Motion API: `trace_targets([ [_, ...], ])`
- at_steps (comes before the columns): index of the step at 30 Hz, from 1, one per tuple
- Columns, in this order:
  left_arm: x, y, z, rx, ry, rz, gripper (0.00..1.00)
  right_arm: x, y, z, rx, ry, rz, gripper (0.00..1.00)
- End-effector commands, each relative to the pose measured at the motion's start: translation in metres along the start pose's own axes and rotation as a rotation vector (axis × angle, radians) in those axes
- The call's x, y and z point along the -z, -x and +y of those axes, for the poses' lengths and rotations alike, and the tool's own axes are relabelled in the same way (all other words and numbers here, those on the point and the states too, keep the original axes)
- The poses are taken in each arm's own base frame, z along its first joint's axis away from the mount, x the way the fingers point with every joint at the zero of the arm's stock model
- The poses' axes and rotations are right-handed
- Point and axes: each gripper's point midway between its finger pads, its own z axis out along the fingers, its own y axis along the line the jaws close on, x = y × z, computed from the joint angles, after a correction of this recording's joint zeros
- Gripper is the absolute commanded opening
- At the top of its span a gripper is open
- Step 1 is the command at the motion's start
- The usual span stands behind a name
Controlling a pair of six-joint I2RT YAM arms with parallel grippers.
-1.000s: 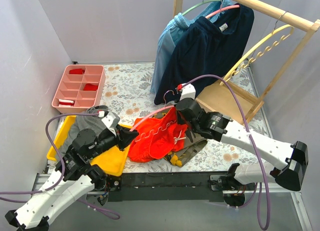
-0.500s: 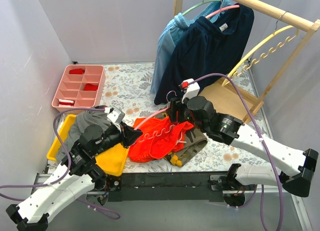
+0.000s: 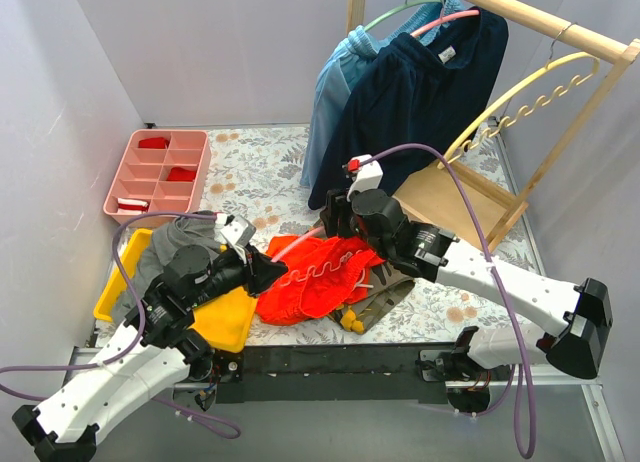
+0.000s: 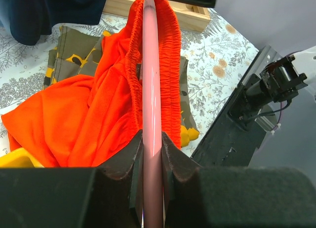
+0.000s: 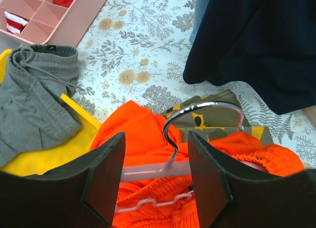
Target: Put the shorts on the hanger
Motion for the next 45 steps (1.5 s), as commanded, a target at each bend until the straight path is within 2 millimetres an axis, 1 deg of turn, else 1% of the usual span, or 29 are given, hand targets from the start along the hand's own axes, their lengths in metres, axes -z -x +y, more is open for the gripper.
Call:
trace_targets([
  [1,0.007,0.022,-0.016,-0.054,-0.058,-0.037,0.0,-0.008,0.012,0.002,-0.055,-0.007,-0.078,0.57],
  [3,0.006,0.019,-0.015,-0.05,-0.054,-0.02,0.0,-0.009,0.005,0.004,-0.064,0.005,-0.066,0.5],
  [4,0.005,0.018,-0.015,-0.053,-0.06,-0.017,0.0,-0.011,-0.002,0.001,-0.066,0.001,-0.055,0.48],
  [8,0.002,0.015,-0.012,-0.045,-0.043,0.015,0.0,-0.01,-0.009,-0.007,-0.069,-0.023,-0.064,0.4],
  [11,0.002,0.017,-0.01,-0.03,-0.02,0.034,0.0,-0.007,-0.013,-0.014,-0.051,-0.03,-0.08,0.15],
  [12,0.001,0.017,-0.01,-0.02,-0.016,0.045,0.01,-0.005,-0.013,-0.016,-0.04,-0.031,-0.081,0.03],
  [13,0.001,0.018,-0.01,-0.015,-0.013,0.051,0.1,-0.005,-0.017,-0.017,-0.036,-0.034,-0.076,0.01],
  [15,0.003,0.025,-0.015,0.011,-0.017,0.054,0.17,-0.005,-0.015,-0.017,-0.033,-0.02,-0.101,0.01],
  [16,0.004,0.027,-0.015,0.027,-0.007,0.056,0.36,-0.004,-0.017,-0.018,-0.03,-0.02,-0.101,0.01],
  [17,0.005,0.034,-0.013,0.062,0.022,0.039,0.45,-0.004,-0.023,-0.02,-0.023,-0.017,-0.093,0.01],
  [18,0.009,0.048,-0.017,0.073,0.032,0.008,0.54,-0.001,-0.02,-0.019,-0.03,-0.007,-0.108,0.01],
  [19,0.011,0.053,-0.014,0.097,0.062,0.0,0.59,0.0,-0.022,-0.021,-0.025,-0.007,-0.108,0.01],
  [20,0.015,0.053,-0.008,0.127,0.116,0.013,0.66,0.002,-0.021,-0.022,-0.025,-0.008,-0.117,0.01],
  [21,0.02,0.066,-0.004,0.163,0.169,-0.017,0.71,0.005,-0.023,-0.025,-0.024,-0.01,-0.122,0.01],
  [22,0.022,0.06,0.0,0.19,0.205,0.02,0.73,0.007,-0.022,-0.027,-0.022,-0.012,-0.129,0.01],
  [24,0.026,0.061,0.003,0.264,0.256,0.033,0.7,0.011,-0.022,-0.031,-0.019,-0.013,-0.143,0.01],
  [25,0.025,0.047,0.006,0.291,0.279,0.092,0.68,0.013,-0.02,-0.031,-0.024,-0.004,-0.157,0.01],
  [26,0.024,0.04,0.007,0.314,0.294,0.122,0.66,0.015,-0.02,-0.03,-0.017,0.008,-0.163,0.01],
  [27,0.024,0.031,0.009,0.334,0.305,0.155,0.59,0.018,-0.017,-0.03,-0.02,0.018,-0.175,0.01],
  [28,0.022,0.012,0.01,0.371,0.312,0.216,0.57,0.018,-0.02,-0.031,-0.018,0.024,-0.18,0.01],
  [29,0.021,0.001,0.011,0.387,0.319,0.246,0.56,0.02,-0.019,-0.03,-0.012,0.034,-0.191,0.01],
  [30,0.021,-0.008,0.01,0.402,0.309,0.273,0.51,0.024,-0.018,-0.031,-0.016,0.041,-0.204,0.01],
  [31,0.02,-0.029,0.009,0.433,0.296,0.332,0.5,0.024,-0.022,-0.033,-0.015,0.04,-0.202,0.01],
  [35,0.017,-0.063,0.009,0.492,0.283,0.425,0.49,0.031,-0.019,-0.03,-0.02,0.084,-0.239,0.01],
  [37,0.013,-0.068,0.008,0.505,0.273,0.432,0.49,0.032,-0.018,-0.029,-0.014,0.092,-0.245,0.01],
  [38,0.011,-0.074,0.008,0.516,0.268,0.447,0.49,0.033,-0.016,-0.028,-0.011,0.097,-0.251,0.01],
  [41,0.005,-0.08,0.008,0.53,0.258,0.467,0.5,0.035,-0.016,-0.026,0.007,0.11,-0.261,0.01],
  [44,-0.002,-0.081,0.005,0.529,0.247,0.476,0.53,0.039,-0.012,-0.025,0.01,0.119,-0.28,0.01],
  [45,-0.003,-0.081,0.004,0.529,0.25,0.477,0.54,0.038,-0.014,-0.026,0.011,0.12,-0.277,0.01],
])
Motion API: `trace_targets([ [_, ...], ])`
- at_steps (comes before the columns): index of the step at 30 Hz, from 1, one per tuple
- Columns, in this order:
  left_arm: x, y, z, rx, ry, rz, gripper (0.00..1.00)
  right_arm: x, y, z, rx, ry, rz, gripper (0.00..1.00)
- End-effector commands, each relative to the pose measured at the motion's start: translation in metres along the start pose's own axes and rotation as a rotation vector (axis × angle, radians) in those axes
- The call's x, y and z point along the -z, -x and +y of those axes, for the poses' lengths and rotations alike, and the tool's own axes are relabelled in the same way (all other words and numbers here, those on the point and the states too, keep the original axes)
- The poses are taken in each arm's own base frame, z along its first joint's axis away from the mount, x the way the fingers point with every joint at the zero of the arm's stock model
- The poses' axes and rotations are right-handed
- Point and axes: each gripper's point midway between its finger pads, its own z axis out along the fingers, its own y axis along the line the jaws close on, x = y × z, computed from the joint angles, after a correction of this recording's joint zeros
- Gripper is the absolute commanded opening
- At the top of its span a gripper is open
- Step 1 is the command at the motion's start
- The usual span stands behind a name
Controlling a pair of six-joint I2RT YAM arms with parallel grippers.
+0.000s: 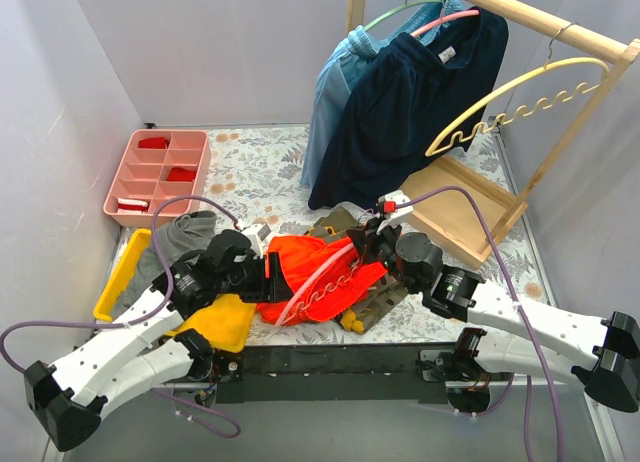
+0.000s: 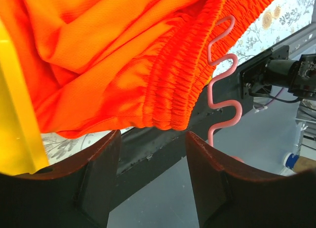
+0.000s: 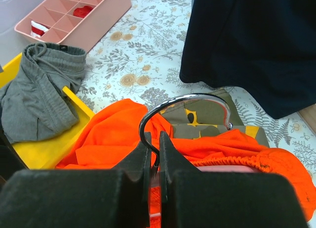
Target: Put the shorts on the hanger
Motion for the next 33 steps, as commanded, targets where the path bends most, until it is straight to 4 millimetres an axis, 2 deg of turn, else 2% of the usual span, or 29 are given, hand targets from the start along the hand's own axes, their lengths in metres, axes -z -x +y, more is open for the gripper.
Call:
trace_targets([
  [1,-0.006,0.002,-0.019,-0.004,-0.061,0.005,0.56,0.004,0.025,0.005,0.004,0.03,-0.1,0.01],
  [6,-0.025,-0.013,-0.026,-0.04,-0.037,0.043,0.59,0.006,0.026,0.007,-0.002,0.04,-0.113,0.01],
  [10,-0.038,-0.011,-0.03,-0.039,-0.029,0.026,0.59,0.006,0.026,0.007,-0.005,0.041,-0.119,0.01],
  [18,-0.051,-0.008,-0.015,-0.039,0.061,-0.015,0.54,0.007,0.031,0.007,-0.018,0.031,-0.139,0.01],
  [22,-0.056,-0.012,-0.012,-0.04,0.061,-0.016,0.47,0.007,0.032,0.007,-0.021,0.026,-0.148,0.01],
  [23,-0.056,-0.012,-0.012,-0.041,0.058,-0.017,0.41,0.007,0.033,0.007,-0.021,0.025,-0.149,0.01],
  [25,-0.058,-0.012,-0.013,-0.046,0.041,-0.023,0.36,0.006,0.034,0.008,-0.022,0.024,-0.151,0.01],
  [26,-0.058,-0.014,-0.015,-0.044,0.025,-0.016,0.27,0.004,0.033,0.009,-0.018,0.023,-0.145,0.01],
  [29,-0.057,-0.021,-0.019,-0.039,-0.018,0.003,0.15,0.003,0.036,0.01,-0.016,0.021,-0.149,0.01],
  [30,-0.056,-0.022,-0.019,-0.04,-0.023,-0.001,0.05,0.003,0.037,0.01,-0.017,0.019,-0.154,0.01],
  [31,-0.054,-0.023,-0.017,-0.035,-0.017,0.0,0.01,0.003,0.04,0.011,-0.016,0.016,-0.16,0.01],
  [33,-0.043,-0.023,-0.017,-0.031,-0.023,-0.013,0.0,0.003,0.043,0.007,-0.008,-0.003,-0.168,0.01],
])
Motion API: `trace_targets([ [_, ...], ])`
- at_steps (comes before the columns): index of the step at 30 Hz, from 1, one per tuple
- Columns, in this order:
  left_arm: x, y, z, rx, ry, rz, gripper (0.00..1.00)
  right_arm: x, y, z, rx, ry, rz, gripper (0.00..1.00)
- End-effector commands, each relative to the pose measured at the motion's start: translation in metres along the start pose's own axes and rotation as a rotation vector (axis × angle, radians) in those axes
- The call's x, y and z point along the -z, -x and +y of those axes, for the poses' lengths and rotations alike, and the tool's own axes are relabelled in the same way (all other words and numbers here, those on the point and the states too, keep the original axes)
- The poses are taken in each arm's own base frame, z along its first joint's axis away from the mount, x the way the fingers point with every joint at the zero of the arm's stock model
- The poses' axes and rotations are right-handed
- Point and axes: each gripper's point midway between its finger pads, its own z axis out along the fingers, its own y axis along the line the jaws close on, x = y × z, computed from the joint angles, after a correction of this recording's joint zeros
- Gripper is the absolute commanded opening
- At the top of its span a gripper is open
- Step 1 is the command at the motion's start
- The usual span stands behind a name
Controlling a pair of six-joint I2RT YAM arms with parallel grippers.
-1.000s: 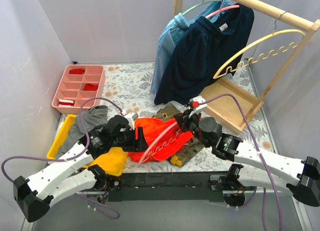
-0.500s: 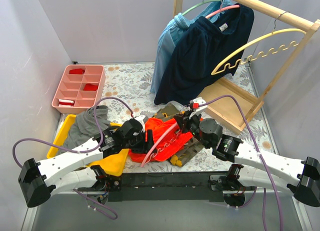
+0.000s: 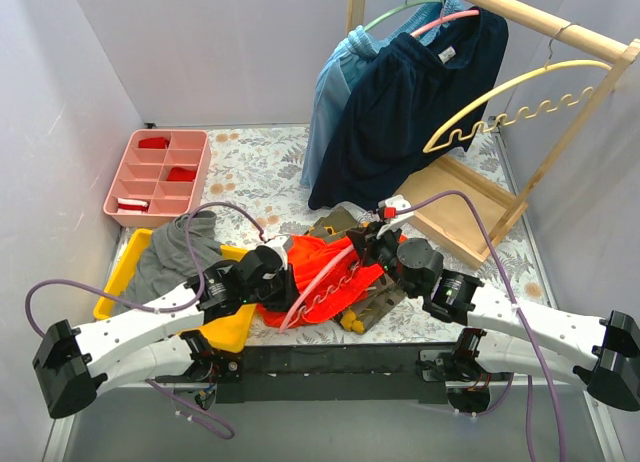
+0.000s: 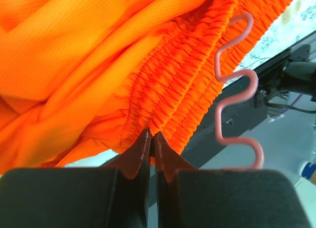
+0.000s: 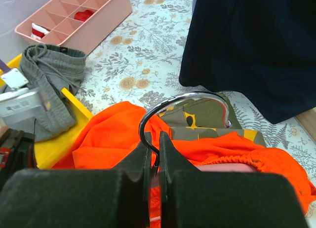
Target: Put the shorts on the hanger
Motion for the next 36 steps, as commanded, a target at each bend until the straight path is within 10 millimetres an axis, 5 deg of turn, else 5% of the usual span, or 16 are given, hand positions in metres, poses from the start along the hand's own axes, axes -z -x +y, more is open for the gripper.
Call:
trace_targets([
  [1,0.021,0.003,-0.007,0.003,-0.044,-0.038,0.0,-0.002,0.046,0.002,-0.031,-0.034,-0.135,0.01],
  [9,0.073,0.003,-0.008,0.054,-0.07,-0.091,0.0,-0.007,0.08,0.018,0.01,-0.041,-0.214,0.01],
  [21,0.126,-0.003,-0.001,0.101,-0.083,-0.127,0.0,-0.013,0.133,0.022,0.024,-0.18,-0.326,0.01],
  [36,0.166,0.005,0.008,0.124,-0.025,-0.183,0.0,-0.011,0.154,0.013,0.104,-0.256,-0.406,0.01],
])
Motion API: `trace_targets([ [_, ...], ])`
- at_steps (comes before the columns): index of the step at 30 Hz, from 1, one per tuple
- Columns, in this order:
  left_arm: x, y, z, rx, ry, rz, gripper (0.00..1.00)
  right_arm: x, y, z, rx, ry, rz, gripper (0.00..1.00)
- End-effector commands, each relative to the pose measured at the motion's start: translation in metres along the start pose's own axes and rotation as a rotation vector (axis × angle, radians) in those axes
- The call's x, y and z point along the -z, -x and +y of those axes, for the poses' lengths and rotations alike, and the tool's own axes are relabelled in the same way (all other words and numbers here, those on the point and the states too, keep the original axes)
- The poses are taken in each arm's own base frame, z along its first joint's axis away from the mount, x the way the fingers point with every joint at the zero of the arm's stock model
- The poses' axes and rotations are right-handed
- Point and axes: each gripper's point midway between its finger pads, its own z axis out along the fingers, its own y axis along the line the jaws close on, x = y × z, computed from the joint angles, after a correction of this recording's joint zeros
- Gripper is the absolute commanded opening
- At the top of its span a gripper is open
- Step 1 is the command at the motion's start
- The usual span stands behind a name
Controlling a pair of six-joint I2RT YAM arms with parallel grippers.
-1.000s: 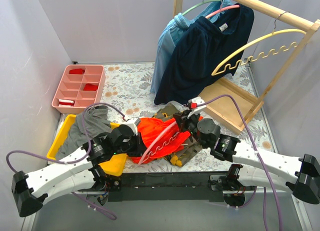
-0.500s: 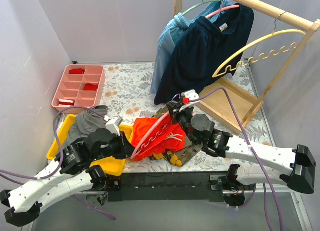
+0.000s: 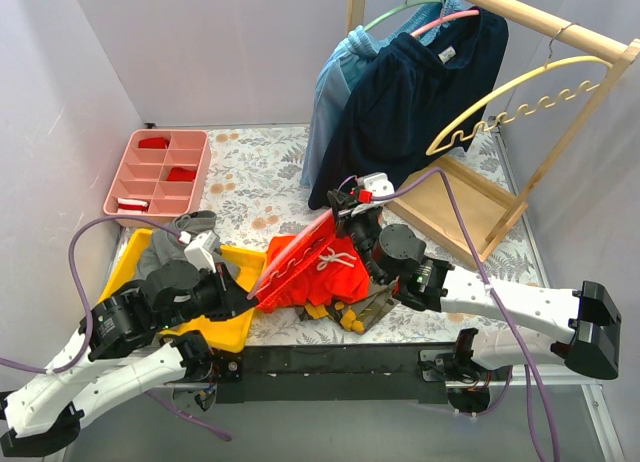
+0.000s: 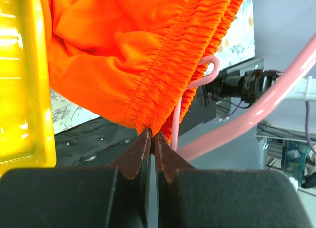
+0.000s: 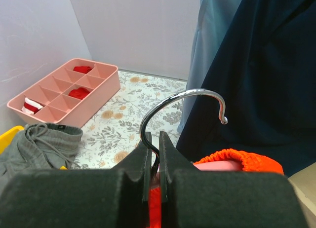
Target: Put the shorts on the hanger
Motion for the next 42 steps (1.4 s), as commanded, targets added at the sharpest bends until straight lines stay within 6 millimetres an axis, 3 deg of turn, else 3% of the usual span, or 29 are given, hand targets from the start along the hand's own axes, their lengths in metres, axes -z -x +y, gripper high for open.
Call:
trace_targets([
  [1,0.018,-0.007,0.014,-0.001,0.067,0.035,0.0,0.002,0.056,-0.034,-0.006,-0.134,-0.147,0.01],
  [10,0.038,0.007,-0.006,-0.028,0.019,0.017,0.0,0.005,0.059,-0.052,0.039,-0.226,-0.136,0.01],
  [19,0.056,0.008,-0.005,-0.075,0.071,0.065,0.0,0.001,0.065,-0.053,0.076,-0.258,-0.152,0.01],
  [24,0.073,0.017,-0.019,-0.092,0.028,0.046,0.0,0.002,0.066,-0.05,0.11,-0.268,-0.17,0.01],
  [29,0.075,0.028,-0.033,-0.123,0.016,0.038,0.0,0.004,0.072,-0.031,0.13,-0.201,-0.193,0.01],
  [34,0.085,0.063,-0.067,-0.16,-0.029,-0.057,0.0,0.001,0.098,-0.004,0.154,-0.181,-0.217,0.01],
  [36,0.081,0.075,-0.083,-0.172,-0.048,-0.076,0.0,-0.003,0.098,0.007,0.181,-0.174,-0.202,0.01],
  [37,0.087,0.082,-0.094,-0.181,-0.082,-0.096,0.0,-0.003,0.113,0.01,0.159,-0.183,-0.214,0.01],
  [39,0.08,0.092,-0.114,-0.19,-0.107,-0.098,0.0,-0.009,0.116,0.018,0.199,-0.196,-0.207,0.01],
  [40,0.089,0.102,-0.129,-0.191,-0.145,-0.122,0.0,-0.009,0.129,0.018,0.183,-0.213,-0.219,0.01],
  [42,0.085,0.112,-0.144,-0.189,-0.15,-0.124,0.0,-0.013,0.137,0.022,0.211,-0.229,-0.22,0.01],
])
